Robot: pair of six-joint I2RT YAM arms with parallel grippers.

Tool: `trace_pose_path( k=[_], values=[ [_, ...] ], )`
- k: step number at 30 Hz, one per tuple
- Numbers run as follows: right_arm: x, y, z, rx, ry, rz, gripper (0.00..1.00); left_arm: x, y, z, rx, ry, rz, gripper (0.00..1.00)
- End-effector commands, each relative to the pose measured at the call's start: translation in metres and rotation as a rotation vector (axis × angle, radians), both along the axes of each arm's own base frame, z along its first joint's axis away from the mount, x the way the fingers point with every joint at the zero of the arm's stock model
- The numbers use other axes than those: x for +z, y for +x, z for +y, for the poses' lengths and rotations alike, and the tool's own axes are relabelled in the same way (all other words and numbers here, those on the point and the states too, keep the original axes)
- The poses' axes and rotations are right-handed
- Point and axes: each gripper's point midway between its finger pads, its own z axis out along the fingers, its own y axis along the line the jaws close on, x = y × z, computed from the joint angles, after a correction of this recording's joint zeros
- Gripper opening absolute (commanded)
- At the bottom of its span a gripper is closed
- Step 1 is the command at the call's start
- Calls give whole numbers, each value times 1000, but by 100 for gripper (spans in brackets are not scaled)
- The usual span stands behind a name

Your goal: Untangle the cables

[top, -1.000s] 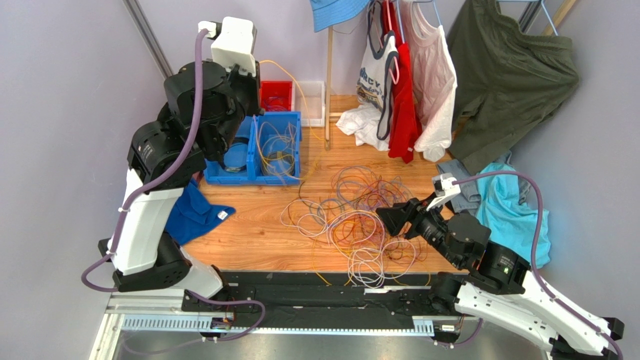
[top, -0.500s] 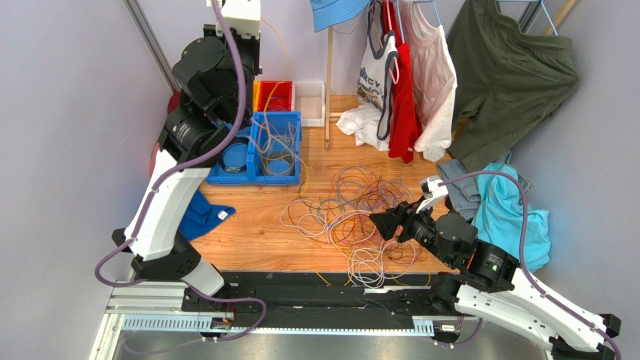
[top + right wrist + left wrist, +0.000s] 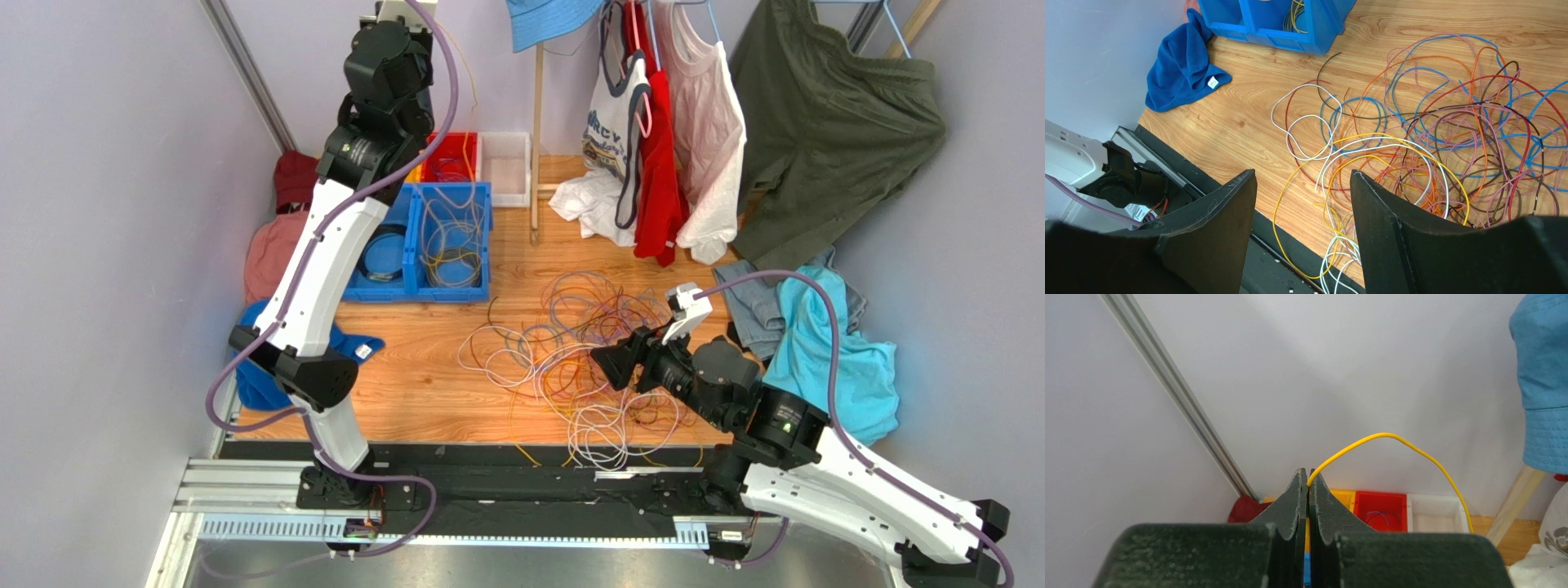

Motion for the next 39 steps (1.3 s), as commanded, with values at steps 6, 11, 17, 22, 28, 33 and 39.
trace_pose_path(
  k=[6, 11, 17, 22, 28, 33, 39],
  values=[
    [-6, 10, 6, -4, -39, -41, 61, -27, 28, -4, -53, -112, -5, 0],
    [-9, 10, 4, -9, -37, -41, 61, -58, 34, 4, -24, -133, 45, 0],
    [-12, 8, 0, -18, -20, -33, 61, -85, 30, 19, -1, -155, 92, 0],
    [-17, 7, 0, -23, -16, -21, 60, -135, 31, 13, -16, -172, 175, 0],
    [-20, 6, -1, -30, -2, -8, 60, -212, 45, 0, -28, -181, 314, 0],
    [-24, 6, -4, -41, -2, -3, 59, -264, 52, -15, -55, -208, 440, 0],
    [-28, 7, -2, -42, -2, 0, 59, -332, 39, -20, -32, -312, 579, 0]
  ],
)
